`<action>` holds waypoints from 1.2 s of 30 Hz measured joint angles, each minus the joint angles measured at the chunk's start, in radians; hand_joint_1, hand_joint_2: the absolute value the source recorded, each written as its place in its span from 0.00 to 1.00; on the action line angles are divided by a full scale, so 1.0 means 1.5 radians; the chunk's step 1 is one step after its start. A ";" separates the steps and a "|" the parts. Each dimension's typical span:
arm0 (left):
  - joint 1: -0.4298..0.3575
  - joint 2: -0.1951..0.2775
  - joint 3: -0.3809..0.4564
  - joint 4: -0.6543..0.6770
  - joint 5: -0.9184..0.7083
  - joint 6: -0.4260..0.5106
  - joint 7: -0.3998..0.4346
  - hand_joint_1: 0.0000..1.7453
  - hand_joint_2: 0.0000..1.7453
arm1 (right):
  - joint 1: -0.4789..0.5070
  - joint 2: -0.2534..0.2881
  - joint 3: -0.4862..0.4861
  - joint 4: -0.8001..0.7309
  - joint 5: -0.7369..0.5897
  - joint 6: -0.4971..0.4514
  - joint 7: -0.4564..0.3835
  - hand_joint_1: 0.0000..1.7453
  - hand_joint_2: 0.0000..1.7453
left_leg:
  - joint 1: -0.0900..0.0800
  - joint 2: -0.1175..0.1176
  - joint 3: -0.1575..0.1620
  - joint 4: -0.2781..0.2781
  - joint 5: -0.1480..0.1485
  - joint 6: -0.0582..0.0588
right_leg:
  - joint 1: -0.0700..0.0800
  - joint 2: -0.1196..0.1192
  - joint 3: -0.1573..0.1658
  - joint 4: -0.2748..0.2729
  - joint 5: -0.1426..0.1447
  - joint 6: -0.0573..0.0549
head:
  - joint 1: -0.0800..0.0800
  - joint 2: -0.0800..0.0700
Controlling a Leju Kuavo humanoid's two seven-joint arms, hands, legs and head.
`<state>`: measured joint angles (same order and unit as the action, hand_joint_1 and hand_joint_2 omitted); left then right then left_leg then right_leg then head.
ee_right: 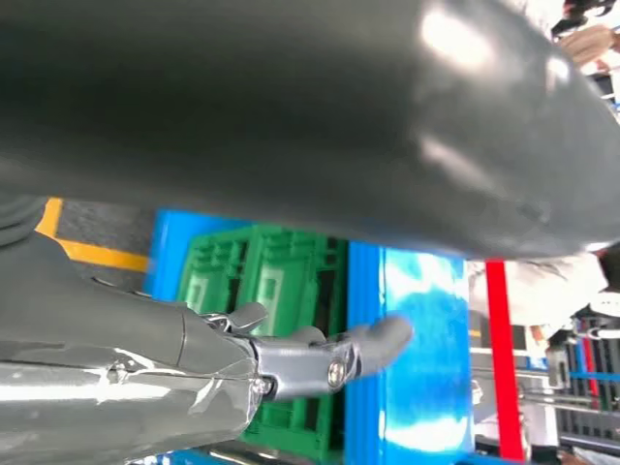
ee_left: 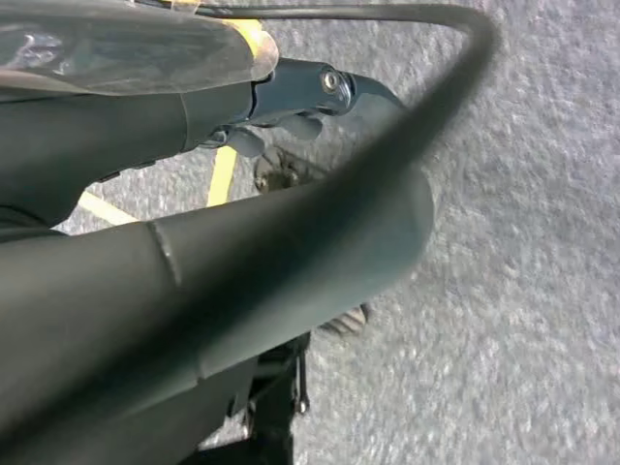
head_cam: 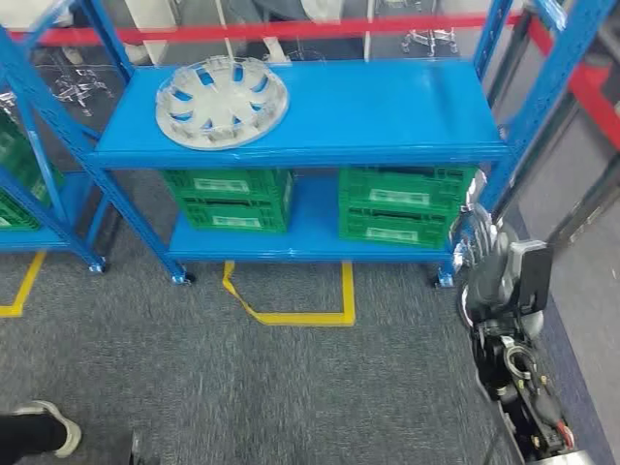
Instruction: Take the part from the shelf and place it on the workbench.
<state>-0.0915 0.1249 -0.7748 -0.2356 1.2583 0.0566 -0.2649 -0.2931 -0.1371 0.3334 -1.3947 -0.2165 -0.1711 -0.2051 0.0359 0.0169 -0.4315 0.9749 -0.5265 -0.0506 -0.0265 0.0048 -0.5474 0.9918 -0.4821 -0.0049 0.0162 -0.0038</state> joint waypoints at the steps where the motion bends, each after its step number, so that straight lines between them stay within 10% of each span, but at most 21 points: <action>1: -0.001 0.000 0.000 0.000 0.000 0.000 0.000 0.00 0.00 | -0.001 0.000 -0.001 -0.001 0.000 0.000 0.000 0.00 0.00 | 0.000 0.000 -0.019 0.028 0.005 0.000 | 0.001 0.000 0.004 -0.003 -0.002 -0.002 | -0.003 0.000; 5: 0.002 0.000 0.000 0.001 0.001 0.000 -0.001 0.00 0.00 | 0.004 0.000 -0.005 -0.002 0.000 0.004 0.000 0.00 0.00 | -0.006 -0.003 -0.148 0.171 -0.031 0.005 | 0.006 0.004 0.050 -0.031 -0.019 -0.011 | -0.019 0.000; 7: 0.007 -0.001 0.000 0.002 0.001 0.000 -0.001 0.00 0.00 | 0.008 0.000 -0.006 -0.002 -0.001 0.007 0.001 0.00 0.00 | -0.015 -0.005 -0.187 0.161 -0.053 0.016 | 0.012 0.009 0.089 -0.050 -0.033 -0.014 | -0.027 0.000; 8: 0.009 -0.001 0.000 0.002 0.001 0.000 -0.001 0.00 0.00 | 0.009 0.000 -0.006 -0.002 -0.002 0.008 0.001 0.00 0.00 | -0.021 -0.006 -0.192 0.129 -0.039 0.026 | 0.016 0.010 0.108 -0.059 -0.041 -0.014 | -0.031 0.000; 12: 0.013 0.003 -0.001 0.007 0.001 0.000 -0.001 0.00 0.00 | 0.008 0.000 -0.007 -0.002 -0.003 0.009 0.002 0.00 0.00 | -0.049 -0.028 -0.169 -0.025 0.134 0.064 | 0.025 0.018 0.178 -0.096 -0.079 -0.015 | -0.035 0.000; 15: 0.008 0.002 -0.001 0.008 0.001 0.000 0.000 0.00 0.00 | 0.000 0.000 -0.008 -0.008 -0.003 0.009 0.001 0.00 0.00 | -0.049 -0.031 -0.132 -0.044 0.123 0.057 | 0.030 0.019 0.217 -0.082 -0.075 -0.012 | -0.033 0.000; 18: 0.000 0.001 -0.002 0.008 0.001 0.000 0.000 0.00 0.00 | -0.009 0.000 -0.008 -0.010 -0.002 0.011 0.001 0.00 0.00 | -0.044 -0.026 -0.103 -0.045 0.110 0.061 | 0.027 0.005 0.156 0.033 -0.088 0.000 | -0.028 0.000; 22: 0.004 -0.002 -0.004 0.008 0.002 0.001 0.000 0.00 0.00 | 0.003 0.000 -0.008 -0.010 -0.002 0.011 0.002 0.00 0.00 | -0.044 -0.023 -0.076 -0.041 0.085 0.061 | 0.022 0.002 0.050 0.110 -0.177 0.008 | -0.017 0.000; 23: 0.007 -0.002 -0.004 0.008 0.002 0.002 0.000 0.00 0.00 | 0.004 0.000 -0.008 -0.010 -0.002 0.012 0.002 0.00 0.00 | -0.044 -0.022 -0.067 -0.040 0.078 0.059 | 0.022 0.001 0.042 0.083 -0.168 0.007 | -0.014 0.000; 27: 0.007 -0.003 -0.005 0.009 0.002 0.003 0.000 0.00 0.00 | 0.008 0.000 -0.009 -0.010 -0.001 0.014 0.002 0.00 0.00 | -0.044 -0.023 -0.043 -0.032 0.050 0.052 | 0.026 0.001 0.045 -0.023 -0.018 -0.006 | -0.006 0.000; 31: 0.003 -0.001 -0.005 0.009 0.004 0.004 0.000 0.00 0.00 | 0.003 0.000 -0.009 -0.015 0.000 0.015 0.001 0.00 0.00 | -0.045 -0.025 -0.066 0.019 0.058 0.038 | 0.021 0.003 0.070 -0.043 -0.014 -0.018 | -0.008 0.000; 36: 0.004 -0.003 -0.005 0.009 0.004 0.004 0.001 0.00 0.00 | 0.006 0.000 -0.009 -0.015 0.011 0.020 0.006 0.00 0.00 | -0.029 -0.018 -0.206 0.172 0.017 0.016 | 0.016 0.004 0.119 -0.065 -0.035 -0.021 | -0.021 0.000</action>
<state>-0.0862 0.1208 -0.7824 -0.2224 1.2642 0.0629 -0.2640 -0.2834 -0.1373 0.3206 -1.4166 -0.2005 -0.1411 -0.1966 -0.0070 -0.0096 -0.7402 1.2336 -0.5010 -0.0265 -0.0031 0.0109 -0.3693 0.8950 -0.5345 -0.0365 -0.0158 -0.0039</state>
